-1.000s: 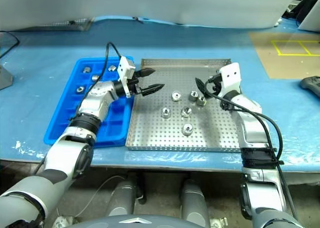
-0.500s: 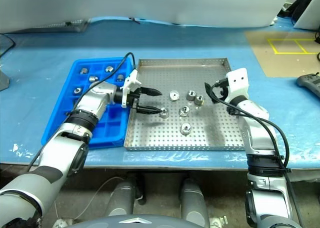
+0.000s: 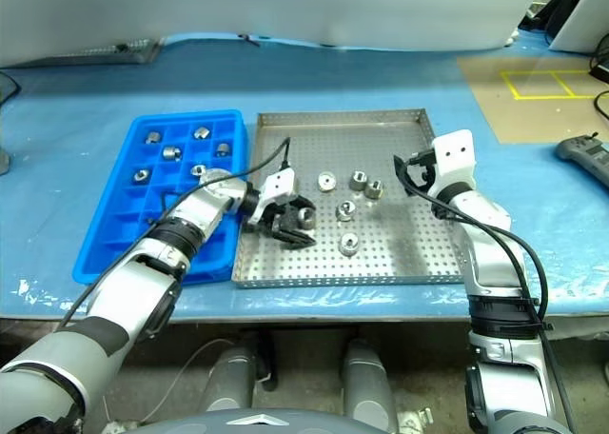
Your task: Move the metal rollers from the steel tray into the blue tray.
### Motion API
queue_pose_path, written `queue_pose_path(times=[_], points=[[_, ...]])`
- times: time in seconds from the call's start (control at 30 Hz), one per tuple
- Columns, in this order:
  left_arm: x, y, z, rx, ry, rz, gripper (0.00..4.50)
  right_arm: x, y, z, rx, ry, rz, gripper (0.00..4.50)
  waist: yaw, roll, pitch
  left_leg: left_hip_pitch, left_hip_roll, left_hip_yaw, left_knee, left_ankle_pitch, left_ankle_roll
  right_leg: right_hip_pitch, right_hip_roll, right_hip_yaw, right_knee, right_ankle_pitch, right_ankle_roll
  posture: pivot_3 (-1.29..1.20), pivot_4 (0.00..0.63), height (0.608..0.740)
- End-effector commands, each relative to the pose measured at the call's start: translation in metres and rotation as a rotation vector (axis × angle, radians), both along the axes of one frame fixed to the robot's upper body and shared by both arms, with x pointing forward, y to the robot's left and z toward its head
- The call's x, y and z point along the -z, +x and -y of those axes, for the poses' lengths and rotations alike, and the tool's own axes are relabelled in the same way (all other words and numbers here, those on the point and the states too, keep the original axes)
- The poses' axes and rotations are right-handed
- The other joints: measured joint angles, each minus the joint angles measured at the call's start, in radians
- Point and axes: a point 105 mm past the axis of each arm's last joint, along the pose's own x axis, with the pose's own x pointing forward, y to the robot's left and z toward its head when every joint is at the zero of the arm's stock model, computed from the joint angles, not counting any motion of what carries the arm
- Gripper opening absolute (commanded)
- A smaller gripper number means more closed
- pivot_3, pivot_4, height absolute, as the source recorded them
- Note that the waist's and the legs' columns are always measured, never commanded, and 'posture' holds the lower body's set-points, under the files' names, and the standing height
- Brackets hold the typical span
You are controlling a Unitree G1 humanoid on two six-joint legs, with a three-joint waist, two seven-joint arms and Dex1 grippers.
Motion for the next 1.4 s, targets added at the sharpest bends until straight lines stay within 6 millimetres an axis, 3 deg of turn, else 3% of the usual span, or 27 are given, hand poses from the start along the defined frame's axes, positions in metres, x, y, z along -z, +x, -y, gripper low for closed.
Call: queue_pose_path(times=[0.03,0.13,0.23,0.33,0.47,0.63,0.73,0.97,1.17,1.4], points=[[-0.004,-0.003,0.003,0.043,-0.003,0.002,2.93,-0.019,-0.003,-0.004,-0.008,0.007,0.084,4.50,0.000,0.000,0.000,0.000,0.000,0.000,0.000,0.000,0.000,0.000,0.000,0.000,0.000,0.000,0.000,-0.35,0.150,0.740],[-0.031,0.000,0.014,-0.002,-0.193,-0.062,1.87,-0.015,0.000,-0.012,-0.027,0.020,0.078,4.50,0.002,0.000,0.000,0.000,0.000,0.000,0.000,0.000,0.000,0.000,0.000,0.000,0.000,0.000,0.000,-0.33,0.150,0.740],[-0.063,0.003,0.014,-0.053,-0.398,-0.116,1.85,-0.012,0.006,-0.024,-0.067,0.032,0.071,4.50,0.005,0.000,0.000,-0.001,0.000,0.000,0.000,0.000,0.000,0.000,0.000,0.000,0.000,0.000,0.000,-0.28,0.150,0.740],[-0.086,0.017,0.000,-0.219,-0.555,-0.089,1.85,-0.012,0.016,-0.044,-0.135,0.046,0.067,4.50,0.002,0.000,0.000,0.000,0.000,0.000,0.000,0.000,0.000,-0.001,0.000,0.000,0.001,0.000,0.000,-0.19,0.150,0.740],[-0.100,0.041,-0.036,-0.567,-0.705,-0.004,1.85,-0.009,0.031,-0.074,-0.239,0.052,0.050,4.50,0.007,0.001,0.000,0.000,0.001,-0.001,0.000,0.000,0.000,-0.001,0.000,-0.001,0.001,0.000,0.000,-0.04,0.150,0.740],[-0.114,0.036,-0.097,-0.930,-0.797,0.232,1.85,-0.008,0.048,-0.119,-0.388,0.070,0.031,4.50,0.035,0.000,0.000,-0.004,0.001,-0.002,0.000,0.000,0.000,-0.002,0.000,-0.003,0.000,0.000,-0.001,0.17,0.150,0.740],[-0.115,0.021,-0.130,-1.101,-0.813,0.335,1.85,-0.007,0.054,-0.146,-0.477,0.088,0.021,4.50,0.064,0.000,0.000,-0.006,0.002,-0.003,0.000,0.000,0.000,-0.003,0.000,-0.006,0.000,0.000,-0.001,0.27,0.150,0.740],[-0.106,-0.019,-0.173,-1.371,-0.764,0.429,1.85,-0.007,0.054,-0.195,-0.640,0.089,0.012,4.50,0.139,0.000,0.000,-0.006,0.003,-0.004,0.000,0.000,0.000,-0.002,0.000,-0.007,0.000,-0.001,-0.001,0.41,0.150,0.740],[-0.087,-0.038,-0.188,-1.513,-0.666,0.440,1.85,-0.003,0.053,-0.209,-0.682,0.092,0.005,4.50,0.175,0.000,0.000,-0.005,0.003,-0.007,-0.001,0.000,-0.001,-0.001,-0.001,-0.007,0.001,-0.001,-0.001,0.45,0.150,0.740],[-0.067,-0.035,-0.200,-1.632,-0.603,0.395,1.85,-0.003,0.052,-0.208,-0.677,0.086,0.018,4.50,0.180,0.000,0.000,-0.004,0.002,-0.010,-0.009,0.004,-0.008,-0.004,0.000,-0.007,0.001,-0.001,0.000,0.41,0.150,0.740]])
